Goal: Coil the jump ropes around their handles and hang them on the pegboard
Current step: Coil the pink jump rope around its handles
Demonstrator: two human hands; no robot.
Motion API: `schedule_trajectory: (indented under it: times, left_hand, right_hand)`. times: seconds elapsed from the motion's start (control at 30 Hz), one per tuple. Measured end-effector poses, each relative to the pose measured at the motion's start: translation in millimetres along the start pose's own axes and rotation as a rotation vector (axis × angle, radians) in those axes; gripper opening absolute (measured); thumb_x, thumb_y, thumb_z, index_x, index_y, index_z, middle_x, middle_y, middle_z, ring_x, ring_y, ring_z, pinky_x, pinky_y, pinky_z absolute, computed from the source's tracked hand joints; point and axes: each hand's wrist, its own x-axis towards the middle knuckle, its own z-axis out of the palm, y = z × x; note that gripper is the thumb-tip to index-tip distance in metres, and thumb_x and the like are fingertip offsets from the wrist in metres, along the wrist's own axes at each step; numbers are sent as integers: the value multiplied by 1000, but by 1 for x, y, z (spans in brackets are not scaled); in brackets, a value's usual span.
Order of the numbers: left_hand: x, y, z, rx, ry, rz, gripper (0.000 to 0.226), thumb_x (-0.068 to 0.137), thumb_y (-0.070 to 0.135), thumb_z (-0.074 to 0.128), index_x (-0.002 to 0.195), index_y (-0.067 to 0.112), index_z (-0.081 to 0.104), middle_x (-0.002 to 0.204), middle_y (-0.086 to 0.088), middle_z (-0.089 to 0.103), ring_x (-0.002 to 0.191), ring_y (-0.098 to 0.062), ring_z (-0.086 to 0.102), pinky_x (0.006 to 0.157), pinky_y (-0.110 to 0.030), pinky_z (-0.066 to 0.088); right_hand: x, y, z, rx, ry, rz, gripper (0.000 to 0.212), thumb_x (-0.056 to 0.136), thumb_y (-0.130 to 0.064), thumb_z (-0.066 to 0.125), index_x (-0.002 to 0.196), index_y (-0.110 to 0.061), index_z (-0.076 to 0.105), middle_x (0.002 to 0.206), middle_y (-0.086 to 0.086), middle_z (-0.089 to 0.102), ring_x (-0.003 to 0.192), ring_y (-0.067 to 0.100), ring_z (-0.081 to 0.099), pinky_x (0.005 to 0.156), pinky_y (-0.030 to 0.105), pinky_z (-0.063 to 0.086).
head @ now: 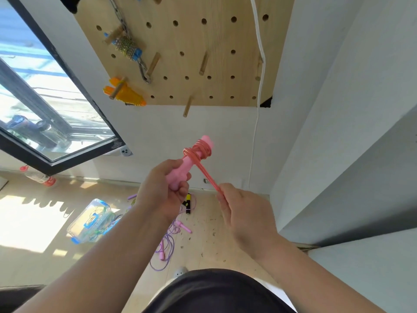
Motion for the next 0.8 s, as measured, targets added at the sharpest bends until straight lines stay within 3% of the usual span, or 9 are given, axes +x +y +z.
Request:
schedule_trajectory:
  times: [0.1, 0.17, 0.23, 0.4, 0.47, 0.53, 0.6, 0.7, 0.8]
  left_hand:
    - [-9, 1, 1, -38, -80, -19, 11, 92, 14, 58, 96, 4, 59, 71, -15, 56, 53, -16, 37, 38, -17, 38]
    - [-16, 1, 0, -60, -161, -35, 17, 85, 15, 62, 97, 3, 60, 74, -16, 57, 53, -17, 39, 38, -18, 37]
    - [-22, 1, -2, -41, -287, -67, 27, 74, 18, 67, 96, 3, 61, 76, -15, 58, 51, -16, 41, 37, -18, 36]
    - [-25, 5, -16, 429, -513, -38, 22, 64, 16, 72, 79, 0, 72, 68, -17, 61, 47, -18, 46, 37, -20, 31]
    - [-22, 5, -24, 672, -581, -21, 39, 59, 20, 82, 87, -6, 72, 70, -17, 61, 48, -19, 46, 40, -20, 31]
    - [-25, 1, -25, 931, -594, 11, 33, 64, 19, 90, 87, 0, 77, 72, -14, 60, 50, -18, 46, 43, -23, 32]
    - [-26, -7, -21, 1114, -499, 95, 16, 70, 16, 90, 81, 12, 80, 71, -10, 64, 50, -15, 51, 42, -24, 37]
    - [-17, -17, -15, 1362, -272, 350, 15, 66, 27, 89, 75, 27, 77, 71, 6, 71, 62, -9, 66, 48, -22, 49]
    - [-3, -17, -14, 1346, -98, 471, 18, 66, 34, 88, 76, 29, 74, 74, 7, 72, 67, -11, 66, 55, -20, 49]
  right_hand:
    - [1, 10, 0, 349, 19, 147, 42, 105, -52, 29, 111, -33, 65, 66, -14, 57, 62, 8, 55, 59, 31, 47]
    - [3, 14, -2, 705, -79, 262, 34, 105, -49, 37, 106, -37, 69, 63, -15, 54, 60, 5, 50, 62, 30, 44]
    - [9, 17, -6, 839, -165, 281, 29, 105, -39, 44, 97, -38, 72, 61, -12, 47, 59, 7, 44, 61, 28, 39]
    - [35, 50, -20, 749, -456, 144, 29, 100, -14, 61, 85, -35, 75, 75, -24, 68, 73, -7, 60, 70, 24, 44]
    - [49, 60, -33, 644, -582, 121, 25, 92, -14, 72, 76, -34, 76, 70, -9, 69, 66, 2, 58, 64, 29, 44]
    - [62, 57, -41, 514, -686, 65, 6, 86, -28, 79, 82, -24, 77, 77, 3, 72, 71, 15, 64, 68, 32, 49]
    - [71, 45, -41, 382, -705, 4, 14, 85, -34, 80, 87, -21, 76, 81, -4, 73, 77, 10, 67, 73, 28, 51]
    - [75, 20, -36, 182, -592, -63, 15, 90, -34, 73, 92, -19, 75, 87, -6, 73, 83, 11, 65, 76, 31, 51]
    - [64, 2, -28, 151, -448, 0, 17, 97, -35, 61, 94, -22, 71, 93, -5, 68, 87, 15, 60, 79, 35, 48]
